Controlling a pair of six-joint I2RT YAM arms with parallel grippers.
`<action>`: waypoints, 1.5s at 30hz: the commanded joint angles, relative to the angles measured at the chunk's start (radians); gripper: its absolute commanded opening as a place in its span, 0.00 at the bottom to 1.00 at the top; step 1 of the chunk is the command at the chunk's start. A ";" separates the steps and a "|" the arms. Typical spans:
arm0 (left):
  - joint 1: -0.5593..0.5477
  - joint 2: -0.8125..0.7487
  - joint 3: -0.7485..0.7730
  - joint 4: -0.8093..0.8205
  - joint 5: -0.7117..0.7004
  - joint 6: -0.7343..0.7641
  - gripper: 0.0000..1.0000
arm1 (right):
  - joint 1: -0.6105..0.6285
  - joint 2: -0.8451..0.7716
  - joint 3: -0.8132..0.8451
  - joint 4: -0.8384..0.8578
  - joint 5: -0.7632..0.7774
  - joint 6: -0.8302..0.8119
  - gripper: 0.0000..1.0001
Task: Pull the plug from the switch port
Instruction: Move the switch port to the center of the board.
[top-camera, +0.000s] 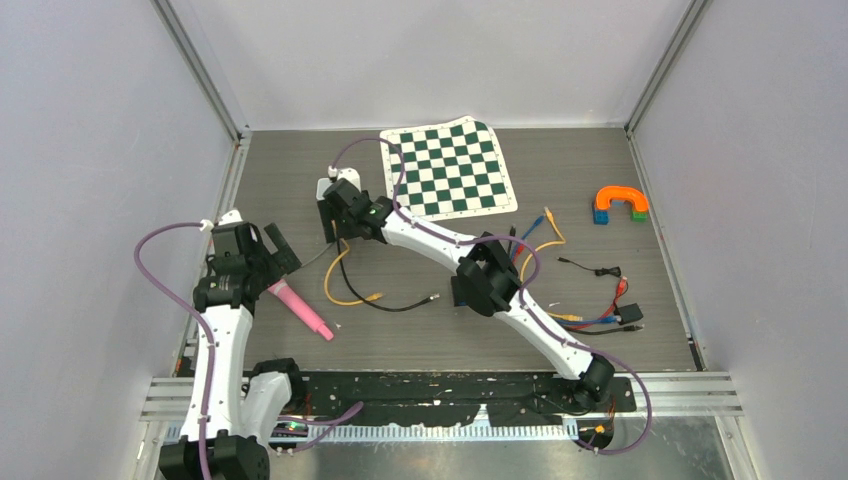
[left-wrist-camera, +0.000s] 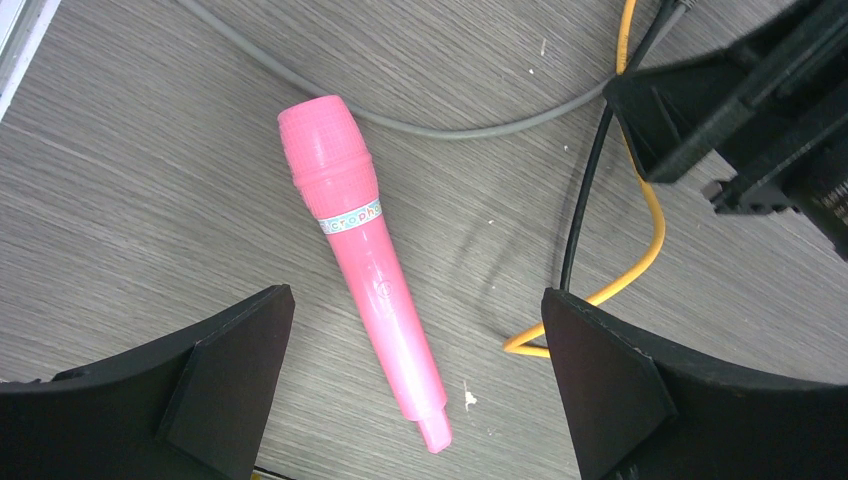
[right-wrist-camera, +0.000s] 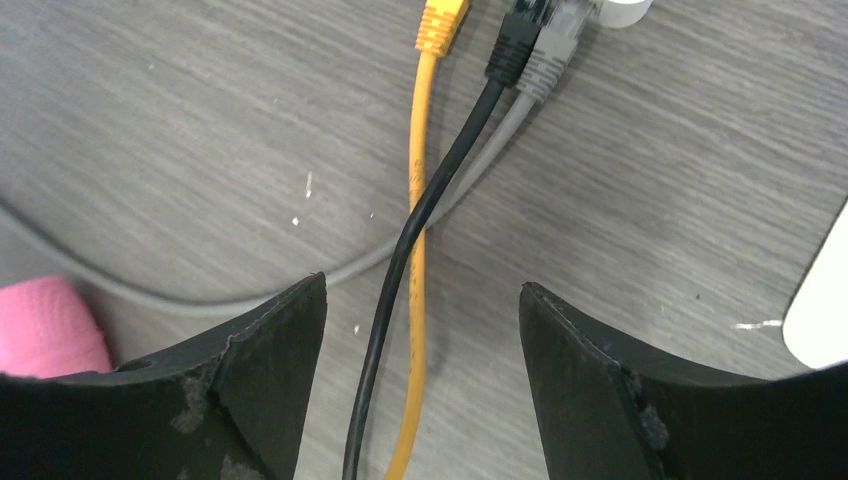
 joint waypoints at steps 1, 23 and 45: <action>0.002 -0.021 0.001 -0.011 0.034 0.011 1.00 | 0.001 0.053 0.098 0.036 0.084 0.015 0.79; 0.002 -0.059 -0.044 0.024 0.122 0.021 1.00 | 0.041 -0.012 -0.068 -0.117 0.222 -0.247 0.14; 0.001 0.061 -0.062 0.074 0.180 0.010 0.99 | 0.026 -0.485 -0.808 0.063 0.101 -0.227 0.05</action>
